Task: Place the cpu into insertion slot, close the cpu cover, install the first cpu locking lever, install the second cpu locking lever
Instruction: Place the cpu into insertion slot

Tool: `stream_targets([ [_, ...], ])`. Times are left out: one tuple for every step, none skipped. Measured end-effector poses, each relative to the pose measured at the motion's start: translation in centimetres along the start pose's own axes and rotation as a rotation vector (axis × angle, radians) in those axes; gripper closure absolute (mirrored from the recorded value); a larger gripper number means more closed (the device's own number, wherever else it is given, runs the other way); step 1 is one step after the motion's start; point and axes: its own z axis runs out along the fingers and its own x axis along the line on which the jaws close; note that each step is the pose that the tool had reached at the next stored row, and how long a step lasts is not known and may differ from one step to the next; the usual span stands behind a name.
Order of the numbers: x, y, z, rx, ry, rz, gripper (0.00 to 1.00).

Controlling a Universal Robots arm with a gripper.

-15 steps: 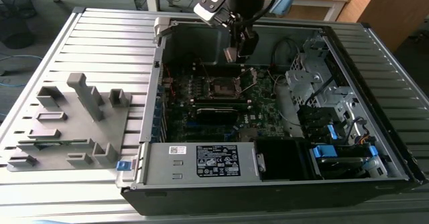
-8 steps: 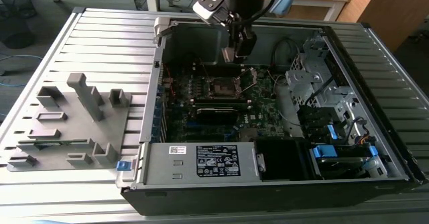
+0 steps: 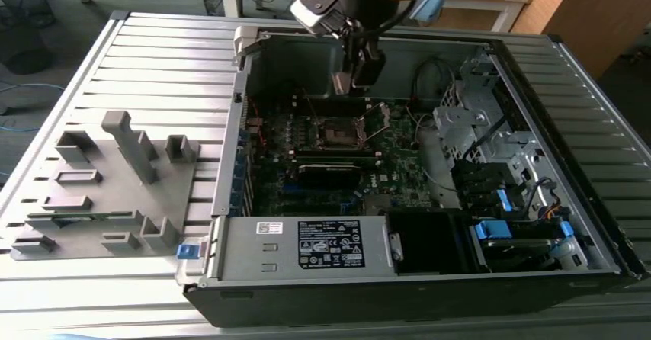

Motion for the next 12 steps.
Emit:
stream_targets([
  [-0.01, 0.0, 0.06, -0.0005, -0.0003, 0.015, 0.46],
  [-0.01, -0.01, 0.13, -0.001, -0.0007, 0.033, 0.46],
  [-0.01, -0.01, 0.19, -0.0014, -0.001, 0.05, 0.46],
  [-0.01, -0.01, 0.28, -0.002, -0.0011, 0.065, 0.46],
  [-0.02, -0.01, 0.38, -0.0022, -0.0014, 0.076, 0.46],
  [-0.02, -0.01, 0.51, -0.0025, -0.0014, 0.082, 0.46],
  [-0.02, -0.02, 0.67, -0.0025, -0.0016, 0.085, 0.46],
  [-0.03, -0.02, 0.86, -0.0025, -0.0016, 0.085, 0.46],
  [-0.04, -0.02, 1.04, -0.0025, -0.0015, 0.085, 0.46],
  [-0.04, -0.02, 1.19, -0.0025, -0.0016, 0.084, 0.46],
  [-0.05, -0.02, 1.32, -0.0024, -0.0014, 0.077, 0.46],
  [-0.05, -0.02, 1.42, -0.0021, -0.0013, 0.068, 0.46],
])
